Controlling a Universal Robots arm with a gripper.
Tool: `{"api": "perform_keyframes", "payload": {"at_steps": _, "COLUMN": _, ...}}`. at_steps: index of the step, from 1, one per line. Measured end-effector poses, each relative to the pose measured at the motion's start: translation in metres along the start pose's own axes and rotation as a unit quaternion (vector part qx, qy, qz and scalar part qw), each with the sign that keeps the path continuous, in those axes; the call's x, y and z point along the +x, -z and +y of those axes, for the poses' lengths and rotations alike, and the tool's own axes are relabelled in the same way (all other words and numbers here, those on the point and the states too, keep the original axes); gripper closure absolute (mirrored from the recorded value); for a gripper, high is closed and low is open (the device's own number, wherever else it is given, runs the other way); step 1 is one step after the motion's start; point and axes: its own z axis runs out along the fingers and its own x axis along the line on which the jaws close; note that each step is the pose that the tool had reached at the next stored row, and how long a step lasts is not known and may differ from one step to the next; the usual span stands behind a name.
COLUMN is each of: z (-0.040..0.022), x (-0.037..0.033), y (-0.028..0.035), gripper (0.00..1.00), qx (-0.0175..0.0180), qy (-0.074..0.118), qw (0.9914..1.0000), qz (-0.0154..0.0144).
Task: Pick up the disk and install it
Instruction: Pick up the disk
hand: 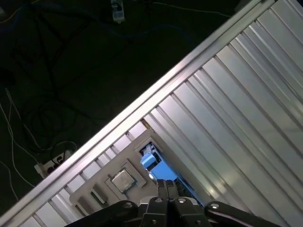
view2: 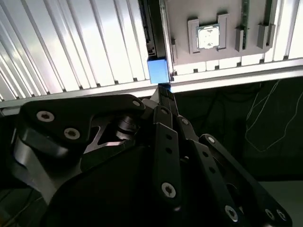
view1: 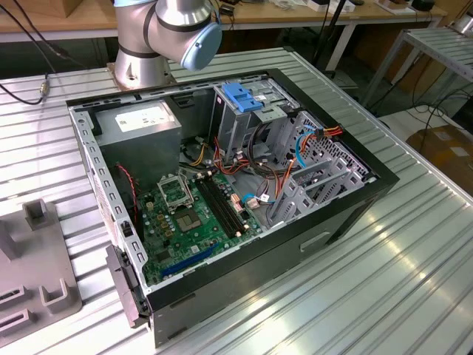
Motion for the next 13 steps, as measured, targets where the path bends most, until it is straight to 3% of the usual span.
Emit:
{"api": "perform_keyframes", "payload": {"at_steps": 3, "z": 0.0000, "x": 0.0000, "y": -0.0004, "gripper": 0.90, "qx": -0.0007, "qy": 0.029, "qw": 0.99959, "qz": 0.0013}}
{"api": "perform_keyframes", "payload": {"at_steps": 4, "z": -0.0001, "x": 0.0000, "y": -0.0007, "gripper": 0.90, "qx": -0.0011, "qy": 0.045, "qw": 0.99897, "qz": 0.0020}}
{"api": "perform_keyframes", "payload": {"at_steps": 6, "z": -0.0002, "x": -0.0001, "y": -0.0012, "gripper": 0.90, "qx": -0.0020, "qy": 0.080, "qw": 0.99676, "qz": 0.0035}}
{"api": "perform_keyframes", "payload": {"at_steps": 10, "z": -0.0003, "x": -0.0001, "y": -0.0019, "gripper": 0.90, "qx": -0.0030, "qy": 0.120, "qw": 0.99273, "qz": 0.0053}}
{"api": "perform_keyframes", "payload": {"at_steps": 13, "z": -0.0003, "x": 0.0000, "y": -0.0024, "gripper": 0.90, "qx": -0.0038, "qy": 0.152, "qw": 0.98830, "qz": 0.0067}}
